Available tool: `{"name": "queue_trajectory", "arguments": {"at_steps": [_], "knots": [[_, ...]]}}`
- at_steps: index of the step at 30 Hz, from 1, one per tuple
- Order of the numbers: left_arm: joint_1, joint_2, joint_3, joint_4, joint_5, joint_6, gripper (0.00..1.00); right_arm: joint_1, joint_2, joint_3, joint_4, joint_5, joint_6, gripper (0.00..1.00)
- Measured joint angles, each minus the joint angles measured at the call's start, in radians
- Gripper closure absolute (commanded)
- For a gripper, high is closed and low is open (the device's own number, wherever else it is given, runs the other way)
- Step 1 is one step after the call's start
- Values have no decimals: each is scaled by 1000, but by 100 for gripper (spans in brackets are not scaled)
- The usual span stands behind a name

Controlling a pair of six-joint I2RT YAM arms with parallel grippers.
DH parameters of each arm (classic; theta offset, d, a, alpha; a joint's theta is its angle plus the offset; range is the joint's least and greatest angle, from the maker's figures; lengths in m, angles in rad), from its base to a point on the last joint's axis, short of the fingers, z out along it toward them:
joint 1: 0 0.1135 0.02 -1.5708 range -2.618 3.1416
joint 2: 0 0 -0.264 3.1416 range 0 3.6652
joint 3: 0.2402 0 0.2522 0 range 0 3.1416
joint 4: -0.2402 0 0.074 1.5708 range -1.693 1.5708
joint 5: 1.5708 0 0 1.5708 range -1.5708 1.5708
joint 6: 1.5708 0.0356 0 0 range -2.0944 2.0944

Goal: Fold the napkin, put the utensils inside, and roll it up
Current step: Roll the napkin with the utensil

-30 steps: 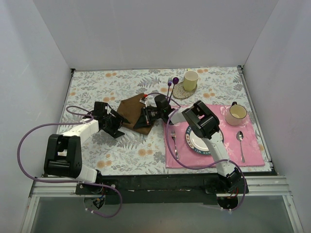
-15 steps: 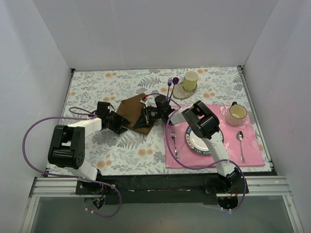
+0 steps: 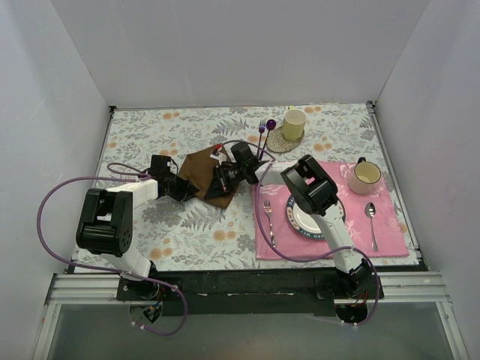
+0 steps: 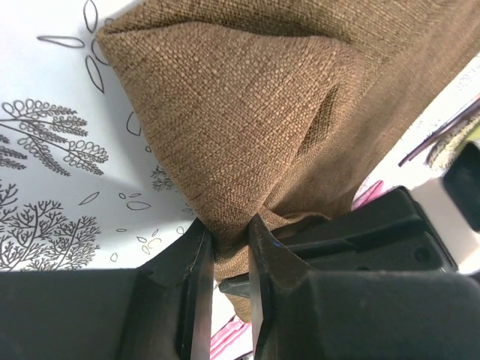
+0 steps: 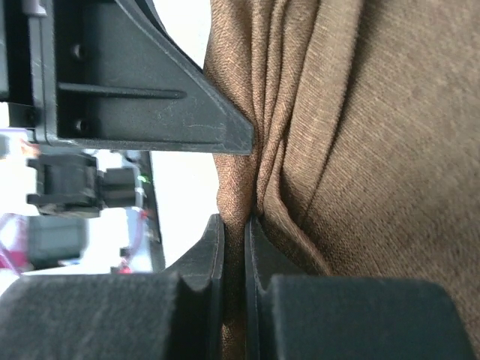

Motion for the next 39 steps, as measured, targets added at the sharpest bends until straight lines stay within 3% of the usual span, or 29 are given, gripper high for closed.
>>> {"name": "queue_trajectory", "arguments": {"at_steps": [6, 13, 23, 29, 39], "knots": [[7, 39, 58, -52, 1, 17, 100, 26, -3, 200, -416, 103, -306, 58], [7, 102, 161, -181, 14, 68, 100, 114, -121, 249, -633, 478, -621, 38], [11, 145, 231, -280, 27, 108, 100, 321, -326, -10, -478, 962, -917, 36], [11, 154, 246, -302, 29, 114, 100, 415, -343, -137, -335, 1110, -1017, 39], [11, 156, 252, -335, 40, 130, 100, 434, -278, -147, -154, 1318, -1142, 47]]}}
